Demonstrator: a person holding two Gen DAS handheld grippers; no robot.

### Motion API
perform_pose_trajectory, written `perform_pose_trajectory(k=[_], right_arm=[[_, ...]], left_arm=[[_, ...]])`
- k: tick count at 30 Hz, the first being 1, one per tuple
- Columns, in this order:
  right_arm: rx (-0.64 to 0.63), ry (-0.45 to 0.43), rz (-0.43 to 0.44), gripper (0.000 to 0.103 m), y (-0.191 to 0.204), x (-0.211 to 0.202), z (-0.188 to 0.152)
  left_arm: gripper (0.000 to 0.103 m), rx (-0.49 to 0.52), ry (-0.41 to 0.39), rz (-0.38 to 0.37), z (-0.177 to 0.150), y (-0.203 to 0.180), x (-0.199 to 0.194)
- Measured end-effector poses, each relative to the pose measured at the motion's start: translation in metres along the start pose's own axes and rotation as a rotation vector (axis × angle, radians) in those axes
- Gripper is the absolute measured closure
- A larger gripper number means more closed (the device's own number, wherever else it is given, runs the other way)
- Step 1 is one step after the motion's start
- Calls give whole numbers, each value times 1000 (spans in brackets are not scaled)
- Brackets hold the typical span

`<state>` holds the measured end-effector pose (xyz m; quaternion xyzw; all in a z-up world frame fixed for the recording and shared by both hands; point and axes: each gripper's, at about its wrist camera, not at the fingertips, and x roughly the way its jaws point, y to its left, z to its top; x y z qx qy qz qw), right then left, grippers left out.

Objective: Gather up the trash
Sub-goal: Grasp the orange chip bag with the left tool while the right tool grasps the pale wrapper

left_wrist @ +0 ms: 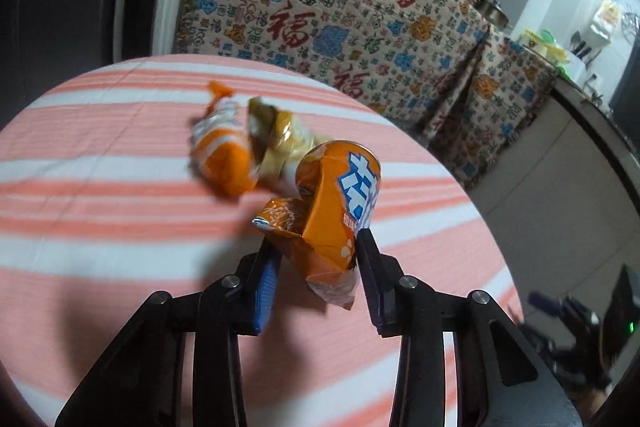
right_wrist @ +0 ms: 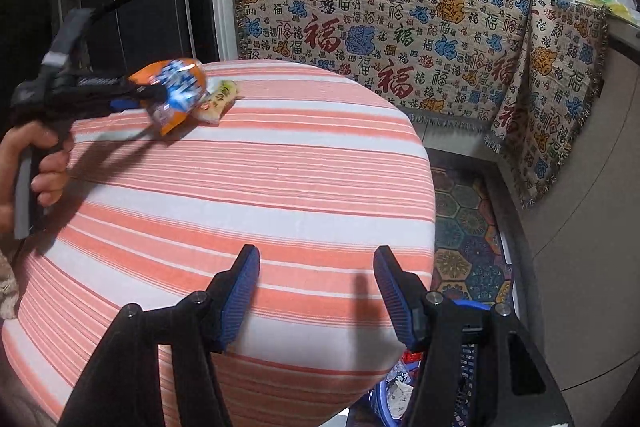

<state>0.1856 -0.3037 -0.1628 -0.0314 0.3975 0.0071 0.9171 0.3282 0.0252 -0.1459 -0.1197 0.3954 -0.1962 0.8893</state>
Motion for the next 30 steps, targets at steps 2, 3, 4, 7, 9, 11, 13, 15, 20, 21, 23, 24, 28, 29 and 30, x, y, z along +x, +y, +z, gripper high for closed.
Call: perform_pose_trajectory(k=[2,3,4,7,9,11,13,15,20,21,23,24,28,29,30], right_arm=[[-6,-8,4,42,2,-2,2],[-12,-11,5,43,5,-2,3],[-21,-12,9,42,8,-3,3],[-40,-5,19,42,17,1,3],[-46,8,32,42,26,7,4],[-40,26,56,42,36,17,10],[-12,40,92,42,45,27,22],[4,43,111,42,52,35,36],[43,38,144,43,77,76,93],[64,50,154,43,80,85,101],[129,67,172,43,82,110,121],[161,77,176,43,82,122,129],[213,132,195,46,85,158,142],[219,144,218,53,86,164,142],[220,164,247,69,87,170,141]], left_arm=[[65,1,-19,27,-18,11,-32],[65,4,-30,45,-25,16,-42],[65,12,-45,78,-33,20,-54],[65,16,-84,167,-46,29,-75],[65,-3,-82,188,-48,34,-77],[65,-5,-78,202,-49,37,-76],[65,4,-75,217,-49,39,-73],[65,5,-73,222,-52,40,-71],[65,-1,-75,218,-54,42,-68],[65,2,-76,219,-54,40,-68],[64,12,-78,223,-55,39,-68],[64,15,-79,224,-56,39,-69],[64,32,-83,231,-57,35,-69],[64,36,-85,232,-58,35,-69],[62,36,-86,232,-58,35,-69]])
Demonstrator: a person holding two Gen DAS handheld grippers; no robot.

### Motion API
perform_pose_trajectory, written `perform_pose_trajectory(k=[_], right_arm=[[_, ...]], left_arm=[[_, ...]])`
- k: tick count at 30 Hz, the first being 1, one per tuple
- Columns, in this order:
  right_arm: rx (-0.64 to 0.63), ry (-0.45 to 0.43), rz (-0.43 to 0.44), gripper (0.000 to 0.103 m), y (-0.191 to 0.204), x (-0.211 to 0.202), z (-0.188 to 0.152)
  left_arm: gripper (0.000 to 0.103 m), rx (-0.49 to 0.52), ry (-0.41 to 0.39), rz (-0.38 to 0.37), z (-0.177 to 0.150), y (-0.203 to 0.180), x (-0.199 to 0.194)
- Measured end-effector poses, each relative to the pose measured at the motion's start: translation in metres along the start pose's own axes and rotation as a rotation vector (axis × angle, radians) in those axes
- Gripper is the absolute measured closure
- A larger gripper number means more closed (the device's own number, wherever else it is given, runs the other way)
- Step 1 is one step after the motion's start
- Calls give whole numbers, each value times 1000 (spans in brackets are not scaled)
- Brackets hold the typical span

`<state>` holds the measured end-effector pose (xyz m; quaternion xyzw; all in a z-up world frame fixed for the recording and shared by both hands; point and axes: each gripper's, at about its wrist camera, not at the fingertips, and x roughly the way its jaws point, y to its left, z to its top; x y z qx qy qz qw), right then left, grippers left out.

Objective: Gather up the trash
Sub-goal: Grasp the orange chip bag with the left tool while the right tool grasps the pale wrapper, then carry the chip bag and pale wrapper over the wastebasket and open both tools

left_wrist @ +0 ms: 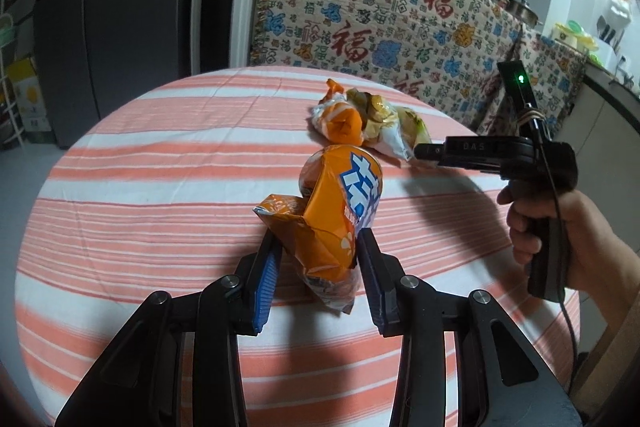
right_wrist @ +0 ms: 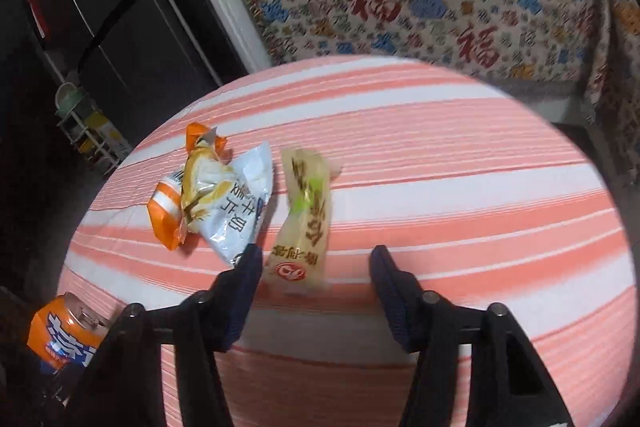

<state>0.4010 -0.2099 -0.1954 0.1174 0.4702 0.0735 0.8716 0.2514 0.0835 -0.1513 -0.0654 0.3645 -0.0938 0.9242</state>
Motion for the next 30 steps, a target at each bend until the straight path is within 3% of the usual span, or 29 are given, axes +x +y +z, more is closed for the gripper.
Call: perform_pose_trajectory(k=[6,12,14,16,20,26,30], right_arm=[[-116,18,-35,75,13,-31,-25],[-220,67,-86,74,20,-89,-100],[-239,52,-98,70,22,-95,-119],[-234,-1,-112,40,20,-100,-127],[-156,-48,-88,37,9,-100,-130],[-189,-74,-125,37,26,-100,-117],[-191,-47,-155,38,33,-89,-98]], left_arm=[[60,-8,-3,-11,-1,0,-3],[61,2,-7,1,-3,-5,-6],[61,3,-9,5,-4,-6,-7],[61,-1,-10,6,-5,-6,-8],[61,2,-10,8,-6,-5,-7],[62,2,-8,9,-7,-5,-7],[64,13,-5,11,-7,-6,-7]])
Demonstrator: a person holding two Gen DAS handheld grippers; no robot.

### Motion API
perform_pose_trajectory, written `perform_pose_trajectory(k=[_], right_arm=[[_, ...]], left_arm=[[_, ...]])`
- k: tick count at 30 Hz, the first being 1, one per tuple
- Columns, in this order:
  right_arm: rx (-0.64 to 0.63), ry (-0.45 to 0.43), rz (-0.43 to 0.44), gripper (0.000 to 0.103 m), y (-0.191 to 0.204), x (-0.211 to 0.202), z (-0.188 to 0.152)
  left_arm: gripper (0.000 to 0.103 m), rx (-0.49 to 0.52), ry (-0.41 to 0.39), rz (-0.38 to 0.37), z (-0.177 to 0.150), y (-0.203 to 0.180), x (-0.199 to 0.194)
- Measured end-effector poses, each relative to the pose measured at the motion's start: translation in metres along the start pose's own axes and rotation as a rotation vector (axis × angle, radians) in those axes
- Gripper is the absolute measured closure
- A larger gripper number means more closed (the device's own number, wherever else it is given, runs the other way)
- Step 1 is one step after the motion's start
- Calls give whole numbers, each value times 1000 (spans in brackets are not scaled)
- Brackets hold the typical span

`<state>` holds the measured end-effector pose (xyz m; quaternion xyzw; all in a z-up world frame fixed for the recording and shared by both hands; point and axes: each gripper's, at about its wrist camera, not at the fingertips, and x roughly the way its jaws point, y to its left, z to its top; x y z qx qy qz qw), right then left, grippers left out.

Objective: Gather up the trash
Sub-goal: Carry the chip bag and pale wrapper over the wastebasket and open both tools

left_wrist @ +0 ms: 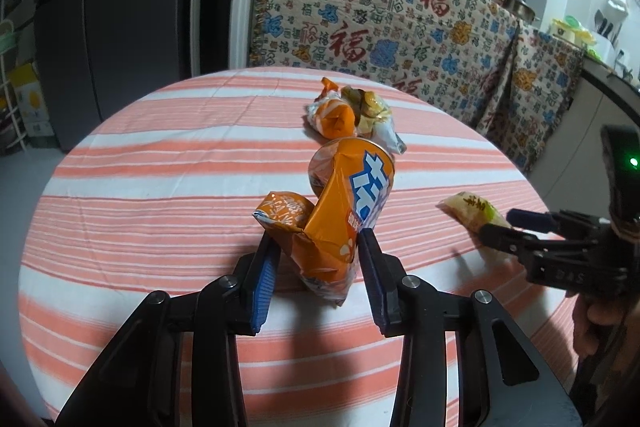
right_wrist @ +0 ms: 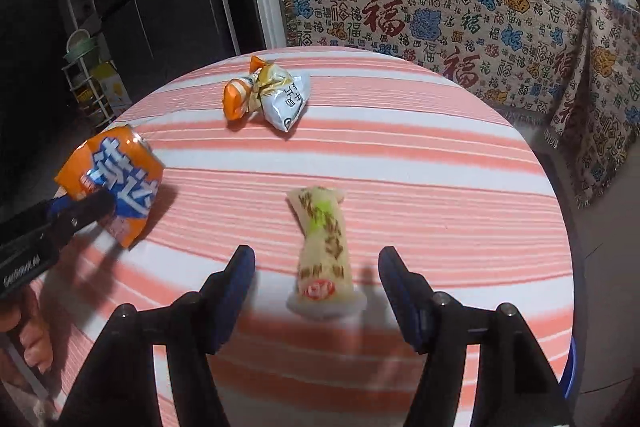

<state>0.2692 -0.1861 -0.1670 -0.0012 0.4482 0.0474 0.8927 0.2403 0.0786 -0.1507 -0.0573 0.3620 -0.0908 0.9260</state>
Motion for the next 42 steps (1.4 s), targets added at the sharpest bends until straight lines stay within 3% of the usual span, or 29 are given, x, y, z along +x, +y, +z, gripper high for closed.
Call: perform_pose_trajectory(k=[2,3,30,42], right_arm=[[-7,48,12,85,2,11,5],[-10,73,6,87,2,15,6],[96,-67,30,88,-12,-67,-17],[160,-112,-13,88,-58,-104,-22]], left_arm=[[65,-9,0,-11,0,2,-1],[66,-17,-1,-22,1,2,-2],[66,63,11,-84,14,-55,-21],[66,134,-12,-178,28,-117,-27]])
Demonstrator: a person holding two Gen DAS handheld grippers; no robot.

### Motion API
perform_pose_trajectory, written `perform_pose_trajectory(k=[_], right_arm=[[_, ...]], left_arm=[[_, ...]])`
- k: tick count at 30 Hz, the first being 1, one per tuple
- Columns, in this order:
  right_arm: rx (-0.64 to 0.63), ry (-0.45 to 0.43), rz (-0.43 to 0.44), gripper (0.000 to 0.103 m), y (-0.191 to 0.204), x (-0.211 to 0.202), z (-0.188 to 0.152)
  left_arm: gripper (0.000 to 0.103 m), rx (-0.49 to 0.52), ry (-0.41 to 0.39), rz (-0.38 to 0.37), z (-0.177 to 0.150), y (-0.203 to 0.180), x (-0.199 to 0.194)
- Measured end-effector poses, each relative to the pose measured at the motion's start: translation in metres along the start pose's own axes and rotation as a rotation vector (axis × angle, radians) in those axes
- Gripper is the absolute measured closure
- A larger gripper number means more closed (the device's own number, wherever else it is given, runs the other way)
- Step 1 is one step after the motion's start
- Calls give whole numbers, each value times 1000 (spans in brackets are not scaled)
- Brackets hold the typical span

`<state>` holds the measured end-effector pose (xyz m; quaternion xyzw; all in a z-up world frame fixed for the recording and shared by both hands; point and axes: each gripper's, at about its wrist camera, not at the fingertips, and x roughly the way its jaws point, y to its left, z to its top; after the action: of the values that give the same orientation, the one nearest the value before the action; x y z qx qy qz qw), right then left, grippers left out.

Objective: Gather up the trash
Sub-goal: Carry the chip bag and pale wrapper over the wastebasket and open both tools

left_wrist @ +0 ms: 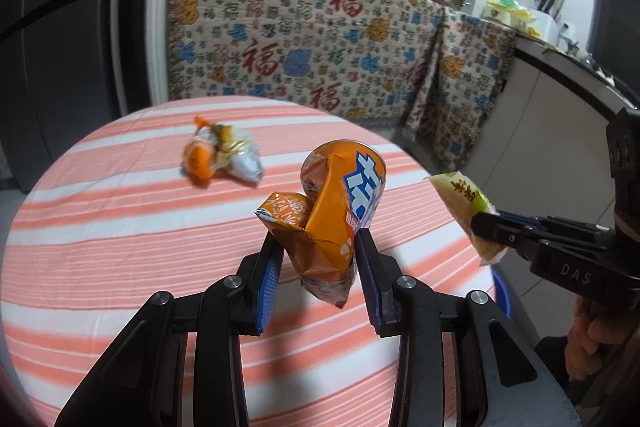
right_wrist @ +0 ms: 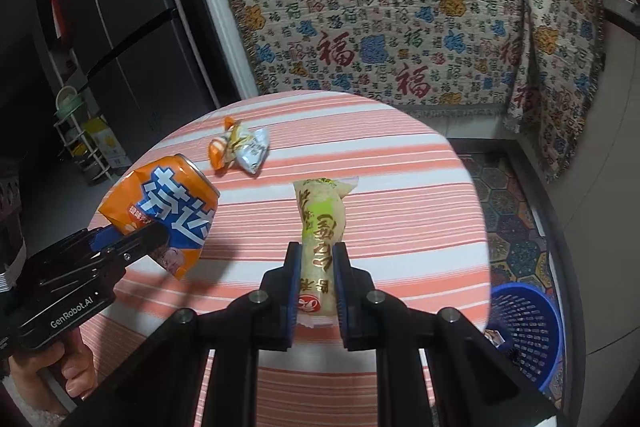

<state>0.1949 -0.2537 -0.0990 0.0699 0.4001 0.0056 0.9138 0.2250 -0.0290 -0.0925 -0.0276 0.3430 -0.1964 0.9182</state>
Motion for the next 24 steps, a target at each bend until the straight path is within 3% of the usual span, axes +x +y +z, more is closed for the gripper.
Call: perform_pose_trajectory(k=[18,24], right_arm=[[93,-37,-121,88,-89,-45,-4],[163,-23,-206,88,-145,-58,-18]], left_arm=[[66,148,29,-167,18,-115,28],[66,193,83,-255,15,-163,53]])
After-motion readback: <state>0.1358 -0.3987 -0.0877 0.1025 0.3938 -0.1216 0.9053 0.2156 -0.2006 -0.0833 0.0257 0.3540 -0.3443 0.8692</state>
